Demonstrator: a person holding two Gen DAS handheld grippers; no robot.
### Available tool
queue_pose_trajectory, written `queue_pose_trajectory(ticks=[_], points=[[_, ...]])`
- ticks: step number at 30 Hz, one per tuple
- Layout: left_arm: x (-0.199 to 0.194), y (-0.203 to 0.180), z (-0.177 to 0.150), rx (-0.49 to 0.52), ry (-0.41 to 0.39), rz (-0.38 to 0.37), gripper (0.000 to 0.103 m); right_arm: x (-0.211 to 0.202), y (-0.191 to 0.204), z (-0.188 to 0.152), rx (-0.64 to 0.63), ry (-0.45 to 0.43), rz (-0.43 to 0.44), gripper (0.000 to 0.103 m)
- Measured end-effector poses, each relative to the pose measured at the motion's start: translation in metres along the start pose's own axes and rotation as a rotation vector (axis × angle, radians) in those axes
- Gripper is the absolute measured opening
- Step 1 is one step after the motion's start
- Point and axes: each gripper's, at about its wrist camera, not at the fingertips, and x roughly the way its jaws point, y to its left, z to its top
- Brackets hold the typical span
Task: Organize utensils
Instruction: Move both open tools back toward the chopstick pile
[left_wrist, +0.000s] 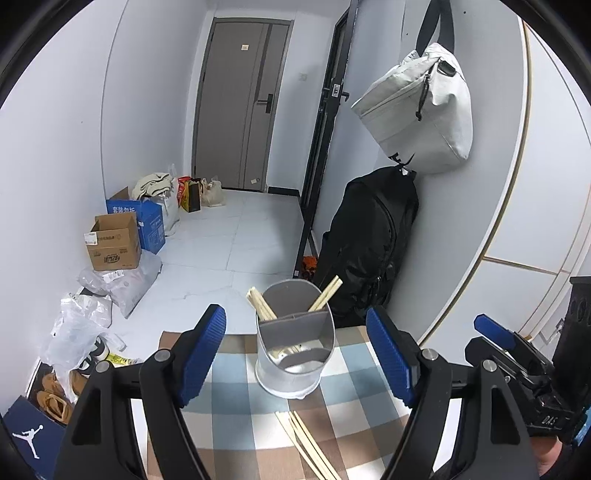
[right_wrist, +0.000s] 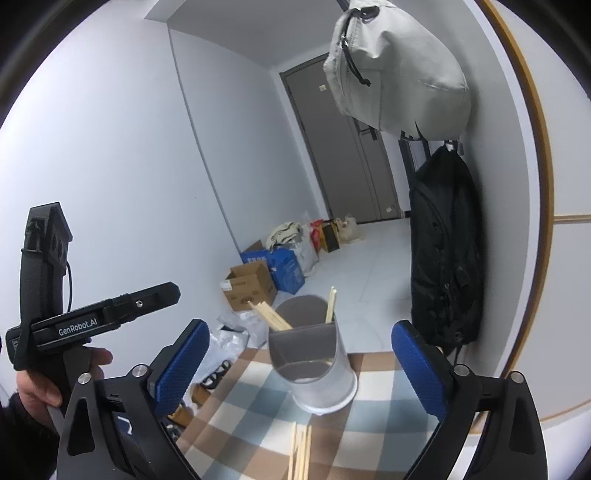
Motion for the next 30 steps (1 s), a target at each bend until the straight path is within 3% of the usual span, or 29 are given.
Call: queue_pose_trajectory(ticks=[3, 12, 16, 30], points=[[-0.005, 0.000, -0.007, -0.002, -0.004, 0.009, 0.082, -0.007, 0.006, -0.006, -0.015, 0.000, -0.007, 0.103], [-0.020, -0.005, -0.033, 0.002, -0.064, 0.022, 0.083, -0.018, 0.011, -0.029, -0.017, 0.028, -0.029, 0.103], [-0.018, -0.003, -0.044, 0.004, -0.084, 0.068, 0.083, -0.018, 0.012, -0.042, -0.030, 0.052, -0.046, 0.103], [0.033, 0.022, -0.099, -0.061, 0.078, 0.090, 0.084, 0.017, -0.007, -0.084, -0.022, 0.250, -0.102, 0.103]])
